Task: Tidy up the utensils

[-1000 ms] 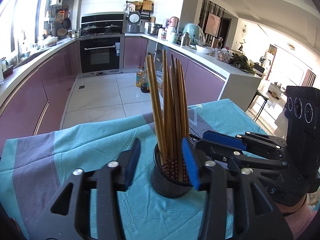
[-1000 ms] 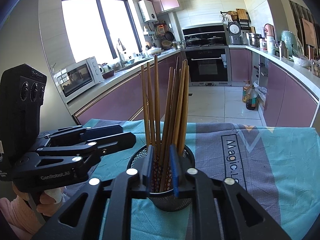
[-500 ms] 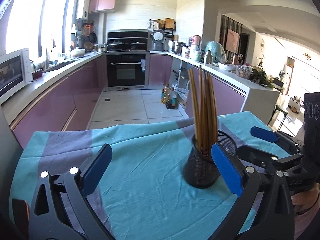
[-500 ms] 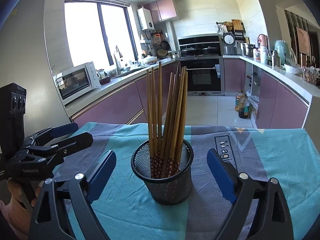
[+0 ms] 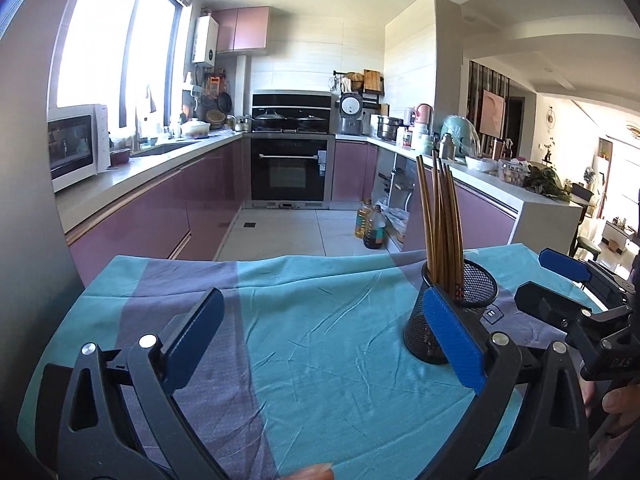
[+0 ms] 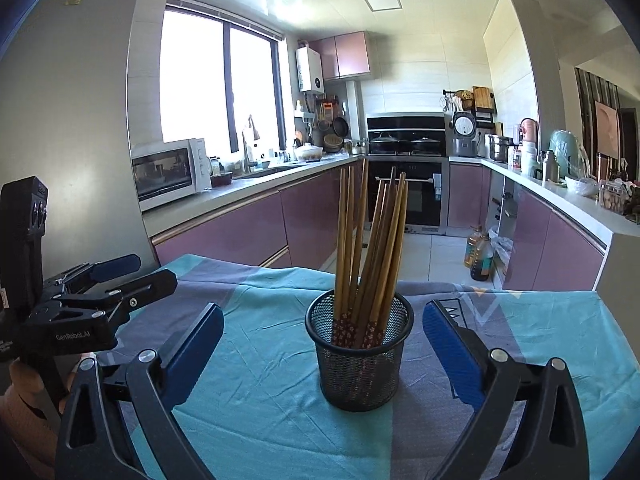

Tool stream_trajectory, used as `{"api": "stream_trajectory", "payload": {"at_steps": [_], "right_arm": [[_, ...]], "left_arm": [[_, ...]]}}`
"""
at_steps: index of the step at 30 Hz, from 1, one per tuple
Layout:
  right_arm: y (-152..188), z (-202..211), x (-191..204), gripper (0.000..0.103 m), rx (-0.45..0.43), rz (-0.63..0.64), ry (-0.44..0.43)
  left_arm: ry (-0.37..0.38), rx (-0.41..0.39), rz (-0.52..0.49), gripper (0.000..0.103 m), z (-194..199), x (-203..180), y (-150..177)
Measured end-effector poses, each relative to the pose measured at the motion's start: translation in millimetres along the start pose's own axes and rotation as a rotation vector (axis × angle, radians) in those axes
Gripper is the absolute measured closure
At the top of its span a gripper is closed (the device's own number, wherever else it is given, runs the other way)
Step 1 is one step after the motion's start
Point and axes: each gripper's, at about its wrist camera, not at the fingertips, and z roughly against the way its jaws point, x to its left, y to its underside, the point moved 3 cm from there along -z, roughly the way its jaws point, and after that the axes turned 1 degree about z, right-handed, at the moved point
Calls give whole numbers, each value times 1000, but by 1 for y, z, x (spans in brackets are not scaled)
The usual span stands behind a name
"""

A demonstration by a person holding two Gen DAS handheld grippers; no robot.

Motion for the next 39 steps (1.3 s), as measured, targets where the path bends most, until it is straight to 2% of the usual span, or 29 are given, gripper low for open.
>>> {"api": "stream_trajectory", "payload": {"at_steps": [14, 39], "right_arm": [[10, 11, 13, 7, -37, 9, 27], [13, 20, 10, 7, -63, -6, 41]], "left_arm": [[-54, -95, -21, 5, 40, 2, 14], [-82, -134, -43, 5, 53, -9, 16]]}}
